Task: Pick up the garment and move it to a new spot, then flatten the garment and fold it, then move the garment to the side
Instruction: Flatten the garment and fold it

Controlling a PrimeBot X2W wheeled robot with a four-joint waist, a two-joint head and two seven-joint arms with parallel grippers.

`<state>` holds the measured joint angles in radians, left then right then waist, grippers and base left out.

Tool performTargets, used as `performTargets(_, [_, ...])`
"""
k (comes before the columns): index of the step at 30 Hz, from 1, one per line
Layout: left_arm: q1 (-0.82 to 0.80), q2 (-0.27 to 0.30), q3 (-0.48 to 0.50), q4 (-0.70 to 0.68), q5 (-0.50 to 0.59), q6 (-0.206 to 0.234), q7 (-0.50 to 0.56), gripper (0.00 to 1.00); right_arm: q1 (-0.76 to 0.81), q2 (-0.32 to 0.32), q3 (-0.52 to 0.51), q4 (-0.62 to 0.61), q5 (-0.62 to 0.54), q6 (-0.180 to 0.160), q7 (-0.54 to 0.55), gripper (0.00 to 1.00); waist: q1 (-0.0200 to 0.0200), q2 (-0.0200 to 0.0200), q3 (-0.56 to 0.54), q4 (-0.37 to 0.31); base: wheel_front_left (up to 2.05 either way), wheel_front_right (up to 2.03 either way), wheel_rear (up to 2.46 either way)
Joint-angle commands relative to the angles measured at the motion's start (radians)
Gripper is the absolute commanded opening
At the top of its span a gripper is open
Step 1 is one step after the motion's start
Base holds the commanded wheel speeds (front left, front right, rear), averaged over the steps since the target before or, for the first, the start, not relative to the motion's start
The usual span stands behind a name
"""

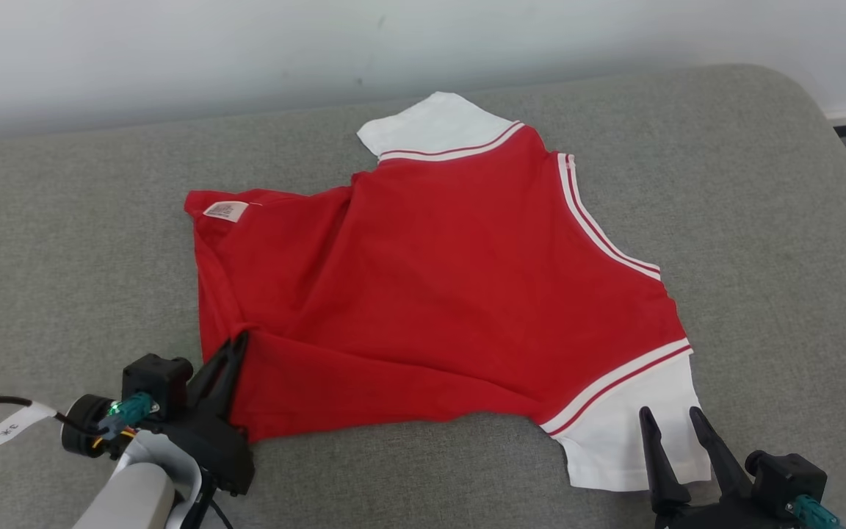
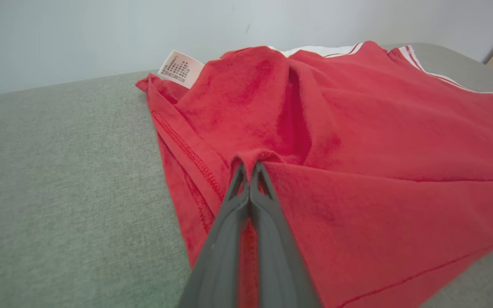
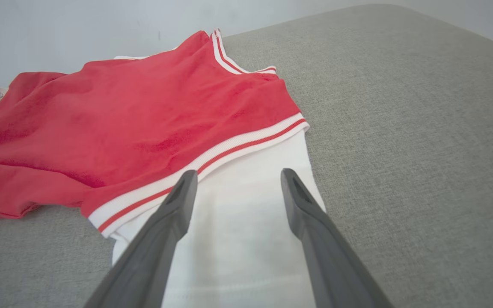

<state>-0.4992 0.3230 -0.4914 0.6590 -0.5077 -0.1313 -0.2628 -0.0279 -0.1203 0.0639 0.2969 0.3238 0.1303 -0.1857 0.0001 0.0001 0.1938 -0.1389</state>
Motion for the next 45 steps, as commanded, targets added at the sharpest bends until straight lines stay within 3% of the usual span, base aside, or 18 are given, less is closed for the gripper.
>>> performTargets(1, [-0.013, 0.007, -0.004, 0.012, -0.013, 0.002, -0.003, 0.0, -0.013, -0.002, 0.0, 0.003, 0.005, 0.001, -0.009, 1.0, -0.0001, -0.0001, 0.015, -0.014, 0.0, 0.0, 0.0])
performTargets(2, [-0.02, 0.009, 0.004, 0.016, -0.009, 0.002, -0.003, 0.0, -0.013, -0.002, 0.001, 0.008, 0.006, 0.001, -0.012, 1.0, -0.0001, -0.0001, 0.015, -0.013, 0.0, 0.0, 0.0])
performTargets(3, [-0.02, 0.009, 0.013, 0.019, -0.003, 0.002, -0.003, 0.28, -0.011, -0.001, 0.0, 0.013, 0.007, 0.001, -0.016, 1.0, -0.0001, -0.0001, 0.013, -0.011, 0.0, 0.0, 0.0])
performTargets(4, [-0.014, 0.005, 0.019, 0.017, 0.004, 0.002, -0.003, 0.85, -0.008, 0.0, 0.001, 0.016, 0.008, 0.001, -0.021, 1.0, -0.0001, -0.0001, 0.01, -0.008, 0.0, 0.0, 0.0])
performTargets(5, [-0.006, 0.001, 0.026, 0.011, 0.01, 0.002, -0.003, 1.0, -0.004, 0.001, 0.001, 0.018, 0.011, 0.001, -0.026, 1.0, -0.0001, -0.0001, 0.005, -0.002, 0.0, 0.0, 0.0])
performTargets(15, [0.168, -0.048, 0.127, -0.13, 0.079, 0.002, -0.003, 1.0, 0.049, -0.011, -0.037, -0.005, 0.016, 0.001, -0.062, 1.0, -0.0001, -0.0001, -0.046, 0.058, 0.0, 0.0, 0.0])
performTargets(24, [0.269, -0.074, 0.124, -0.174, 0.115, 0.002, -0.003, 1.0, 0.09, -0.029, -0.112, -0.015, -0.004, 0.001, -0.048, 1.0, -0.0001, -0.0001, -0.057, 0.068, 0.0, 0.0, 0.0])
performTargets(45, [0.221, -0.085, 0.115, -0.11, 0.087, 0.002, -0.003, 1.0, 0.069, -0.006, -0.116, 0.095, -0.05, 0.001, 0.044, 1.0, -0.0001, -0.0001, -0.031, 0.053, 0.0, 0.0, 0.0])
